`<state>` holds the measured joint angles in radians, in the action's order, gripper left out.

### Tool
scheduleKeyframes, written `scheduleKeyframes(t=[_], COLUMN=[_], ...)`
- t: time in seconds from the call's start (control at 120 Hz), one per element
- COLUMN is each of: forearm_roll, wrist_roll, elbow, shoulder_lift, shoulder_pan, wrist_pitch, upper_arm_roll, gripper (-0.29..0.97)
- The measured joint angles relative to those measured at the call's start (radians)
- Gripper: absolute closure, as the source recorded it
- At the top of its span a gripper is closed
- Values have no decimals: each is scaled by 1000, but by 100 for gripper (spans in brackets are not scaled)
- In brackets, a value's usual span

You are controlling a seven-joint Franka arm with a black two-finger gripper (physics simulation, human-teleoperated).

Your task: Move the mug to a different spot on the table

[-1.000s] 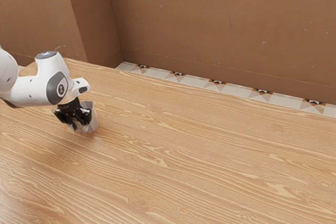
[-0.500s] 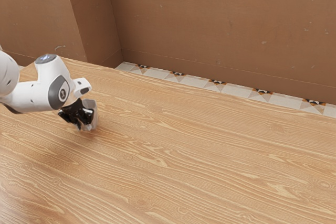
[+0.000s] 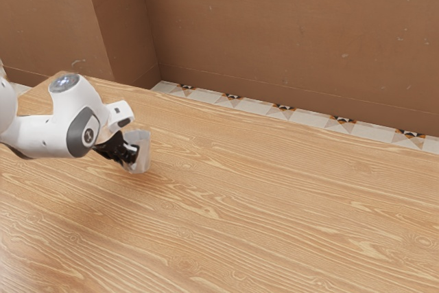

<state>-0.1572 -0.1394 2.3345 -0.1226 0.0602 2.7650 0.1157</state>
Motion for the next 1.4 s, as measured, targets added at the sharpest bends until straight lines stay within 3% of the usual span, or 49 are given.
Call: scheduleKeyframes(t=[0.35, 0.783, 1.05, 1.4], forearm_roll=[-91, -124, -121, -121], wrist_roll=[-2, -6, -15, -22], elbow=[137, 238, 253, 274], shoulder_lift=[25, 35, 65, 167], shoulder_pan=[-133, -238, -267, -296], wrist_pitch=[165, 253, 262, 257], upper_arm_roll=[-2, -2, 2, 7], gripper=[64, 63, 21, 4])
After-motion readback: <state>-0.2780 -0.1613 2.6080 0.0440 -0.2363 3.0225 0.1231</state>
